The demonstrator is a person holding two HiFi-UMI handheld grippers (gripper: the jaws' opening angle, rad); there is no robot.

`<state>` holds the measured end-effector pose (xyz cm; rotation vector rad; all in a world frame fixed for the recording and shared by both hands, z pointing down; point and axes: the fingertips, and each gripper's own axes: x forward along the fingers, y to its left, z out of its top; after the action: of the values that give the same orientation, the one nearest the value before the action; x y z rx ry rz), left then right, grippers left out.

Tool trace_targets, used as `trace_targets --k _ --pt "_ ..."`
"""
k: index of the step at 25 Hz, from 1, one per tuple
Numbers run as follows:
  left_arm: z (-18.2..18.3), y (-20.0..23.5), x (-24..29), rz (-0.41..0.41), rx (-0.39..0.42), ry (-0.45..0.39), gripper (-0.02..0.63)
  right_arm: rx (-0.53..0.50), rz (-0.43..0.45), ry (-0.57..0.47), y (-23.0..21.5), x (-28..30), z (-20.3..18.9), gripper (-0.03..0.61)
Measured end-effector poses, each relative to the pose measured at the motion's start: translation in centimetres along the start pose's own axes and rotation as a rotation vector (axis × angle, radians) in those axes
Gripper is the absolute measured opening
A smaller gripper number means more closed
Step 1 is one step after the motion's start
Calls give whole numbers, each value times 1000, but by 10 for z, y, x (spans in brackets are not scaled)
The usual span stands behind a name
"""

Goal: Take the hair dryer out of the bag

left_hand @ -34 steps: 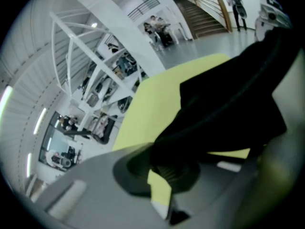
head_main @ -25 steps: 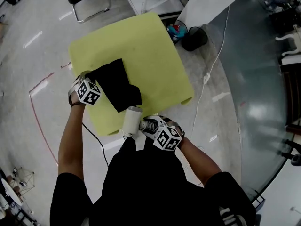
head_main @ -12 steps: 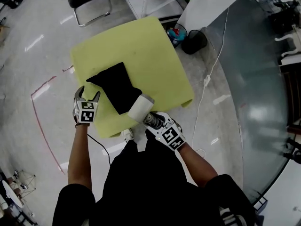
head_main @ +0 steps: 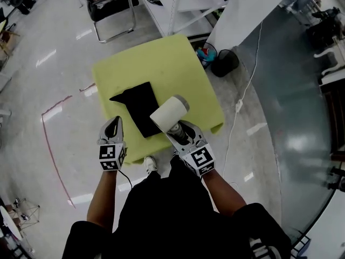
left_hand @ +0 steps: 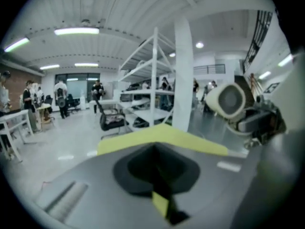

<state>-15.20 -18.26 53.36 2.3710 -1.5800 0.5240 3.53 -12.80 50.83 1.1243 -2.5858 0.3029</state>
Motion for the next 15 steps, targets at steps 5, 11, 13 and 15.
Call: trace_targets --k 5,11,13,15 --pt "46 -27 -15 -77 -70 -97 6 25 -62 -147 1 -3 57 213" --pt "80 -57 -35 -192 -130 -188 6 34 -130 -263 5 -13 103 213" --pt "87 -62 -43 -206 -110 -203 6 6 -138 -285 10 -18 114 213" --pt "92 -63 -51 -210 -95 -215 6 -24 -140 -304 17 -22 124 213"
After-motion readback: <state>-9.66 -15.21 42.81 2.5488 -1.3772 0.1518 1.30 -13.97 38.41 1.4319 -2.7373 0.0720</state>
